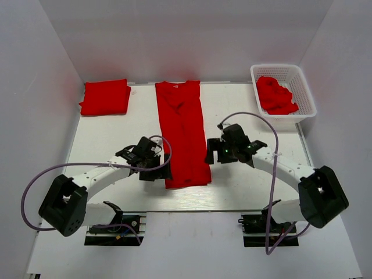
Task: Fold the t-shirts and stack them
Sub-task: Grab the bottom of the folded rectangular tshirt with both arms
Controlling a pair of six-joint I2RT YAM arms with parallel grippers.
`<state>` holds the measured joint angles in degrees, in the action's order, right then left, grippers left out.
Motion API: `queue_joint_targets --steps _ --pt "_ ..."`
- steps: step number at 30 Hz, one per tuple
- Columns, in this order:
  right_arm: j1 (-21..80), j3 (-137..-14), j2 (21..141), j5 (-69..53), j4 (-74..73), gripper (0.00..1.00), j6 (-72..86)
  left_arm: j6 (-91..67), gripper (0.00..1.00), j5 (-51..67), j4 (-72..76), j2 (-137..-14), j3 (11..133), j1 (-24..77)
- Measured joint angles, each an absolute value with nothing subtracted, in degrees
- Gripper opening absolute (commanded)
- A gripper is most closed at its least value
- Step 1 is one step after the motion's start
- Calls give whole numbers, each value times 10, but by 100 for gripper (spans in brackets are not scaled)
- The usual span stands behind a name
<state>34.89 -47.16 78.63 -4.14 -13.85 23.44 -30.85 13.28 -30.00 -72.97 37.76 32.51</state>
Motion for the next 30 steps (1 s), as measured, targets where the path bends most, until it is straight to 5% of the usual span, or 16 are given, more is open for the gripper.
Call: queue_joint_targets --steps 8,22,26,30 --pt "349 -390 717 -94 -174 90 277 -341 91 87 -301 -727 372 368" --pt "349 -383 779 -155 -178 90 290 -371 85 64 -276 -767 372 417" --pt "349 -385 806 -182 -170 90 291 -376 70 64 -267 -776 373 422" --pt "349 -392 827 -214 -151 86 292 -380 43 64 -260 -789 374 422"
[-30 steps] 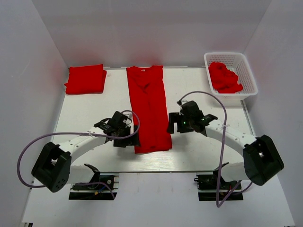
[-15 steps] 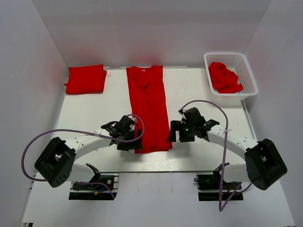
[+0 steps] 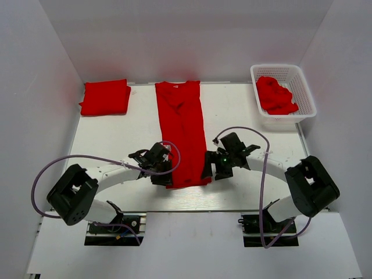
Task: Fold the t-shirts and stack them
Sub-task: Grab the bottom of the folded rectangular tshirt with both arms
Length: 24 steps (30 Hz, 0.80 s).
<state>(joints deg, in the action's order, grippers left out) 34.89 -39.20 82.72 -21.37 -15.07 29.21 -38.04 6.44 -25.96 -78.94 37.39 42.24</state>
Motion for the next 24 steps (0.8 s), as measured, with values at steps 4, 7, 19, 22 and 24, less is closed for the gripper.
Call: queue_joint_targets --steps 4,7,19,22,24 --pt "349 -396 851 -227 -142 33 285 -383 17 68 -253 -797 372 423" --pt "350 -396 863 -227 -148 0 281 -386 0 69 -255 -801 371 423" --pt "352 -396 831 -229 -149 0 278 -391 0 70 -287 -786 374 424" --pt "353 -396 808 -230 -148 0 277 -397 0 71 -307 -774 385 423" --pt "353 -396 801 -230 -148 0 277 -402 0 72 -321 -771 401 422"
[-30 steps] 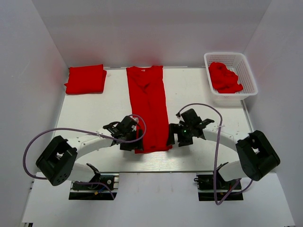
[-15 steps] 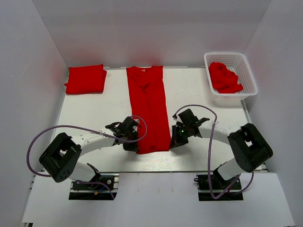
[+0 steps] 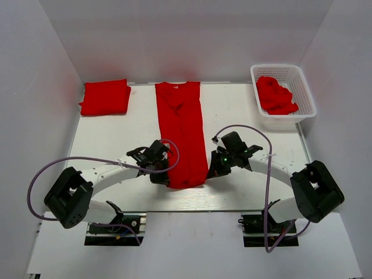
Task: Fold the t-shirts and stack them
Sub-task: Grab the bottom of the folded rectangular tshirt with both arms, then fold the folded rectangular tshirt in 1/3 of the way
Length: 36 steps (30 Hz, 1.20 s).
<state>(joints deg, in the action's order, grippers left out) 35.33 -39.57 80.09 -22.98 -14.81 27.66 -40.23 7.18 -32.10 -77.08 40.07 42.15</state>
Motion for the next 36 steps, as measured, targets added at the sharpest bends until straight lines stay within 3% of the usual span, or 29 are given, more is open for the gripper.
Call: queue_joint_targets --steps 7,17,36 --pt "353 -416 806 -217 -155 0 271 -418 0 59 -343 -771 468 415" --pt "346 -561 851 -142 -185 0 238 -436 0 17 -379 -776 518 364" --pt "299 -842 1068 -108 -254 0 175 -358 0 -28 -358 -929 704 241"
